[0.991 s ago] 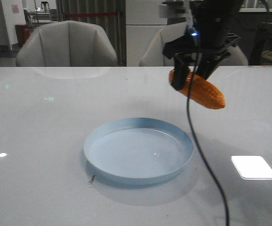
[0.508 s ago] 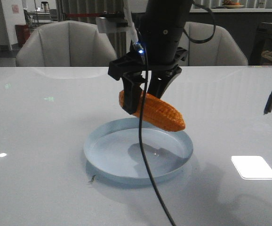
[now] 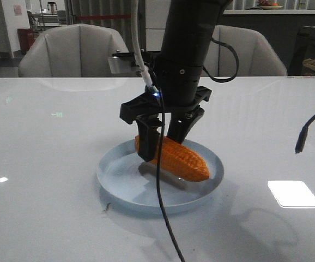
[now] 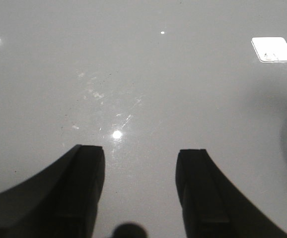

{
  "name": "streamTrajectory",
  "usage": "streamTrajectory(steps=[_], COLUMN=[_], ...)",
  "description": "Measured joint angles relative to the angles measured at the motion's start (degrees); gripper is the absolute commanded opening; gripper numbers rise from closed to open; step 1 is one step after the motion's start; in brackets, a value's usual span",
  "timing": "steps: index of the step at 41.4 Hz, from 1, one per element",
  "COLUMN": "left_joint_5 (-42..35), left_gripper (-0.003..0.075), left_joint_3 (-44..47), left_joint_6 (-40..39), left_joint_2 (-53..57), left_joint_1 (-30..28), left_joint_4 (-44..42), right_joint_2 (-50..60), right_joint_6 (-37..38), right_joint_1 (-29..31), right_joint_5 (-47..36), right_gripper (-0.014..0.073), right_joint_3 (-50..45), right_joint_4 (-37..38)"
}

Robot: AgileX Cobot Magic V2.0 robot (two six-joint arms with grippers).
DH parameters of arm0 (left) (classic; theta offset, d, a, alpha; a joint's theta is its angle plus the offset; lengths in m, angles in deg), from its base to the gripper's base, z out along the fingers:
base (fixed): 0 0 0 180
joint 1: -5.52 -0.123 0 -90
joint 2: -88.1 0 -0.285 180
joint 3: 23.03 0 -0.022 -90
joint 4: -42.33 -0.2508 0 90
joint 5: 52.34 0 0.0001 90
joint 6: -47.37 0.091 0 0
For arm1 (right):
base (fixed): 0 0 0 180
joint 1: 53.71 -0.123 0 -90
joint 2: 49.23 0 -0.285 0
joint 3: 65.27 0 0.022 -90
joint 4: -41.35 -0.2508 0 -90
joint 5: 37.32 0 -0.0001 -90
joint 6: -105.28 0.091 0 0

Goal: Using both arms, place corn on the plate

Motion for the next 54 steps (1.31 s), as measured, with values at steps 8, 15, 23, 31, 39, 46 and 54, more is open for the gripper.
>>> streamTrajectory(steps=[8, 15, 23, 31, 39, 46, 54], left_joint_5=[0.0, 0.0, 0.0, 0.0, 0.0, 0.0, 0.0], left_gripper=[0.0397, 0.0397, 0.0397, 0.0397, 0.0397, 0.0397, 0.0397], left_joint_3=[0.0, 0.0, 0.0, 0.0, 0.0, 0.0, 0.0], left_joint_6=[0.0, 0.0, 0.0, 0.0, 0.0, 0.0, 0.0], left_joint_2=[0.0, 0.0, 0.0, 0.0, 0.0, 0.0, 0.0], left_joint_1=[0.0, 0.0, 0.0, 0.0, 0.0, 0.0, 0.0], left_joint_4=[0.0, 0.0, 0.0, 0.0, 0.0, 0.0, 0.0], right_joint_2=[0.0, 0.0, -0.1, -0.1, 2.5, 8.6, 16.5], right_joint_6=[0.0, 0.0, 0.0, 0.2, 3.1, 3.7, 3.9], right_joint_1=[0.0, 0.0, 0.0, 0.2, 2.5, 6.6, 12.4], right_joint_5=[0.0, 1.1, 5.8, 12.2, 14.6, 16.5, 19.1], right_gripper=[0.0533, 0.0528, 0.0528, 0.0528, 0.0528, 0.0528, 0.0528], right_joint_3=[0.1, 1.2, 7.8, 18.9, 25.0, 25.3, 25.3], right_joint_4=[0.0, 0.0, 0.0, 0.0, 0.0, 0.0, 0.0])
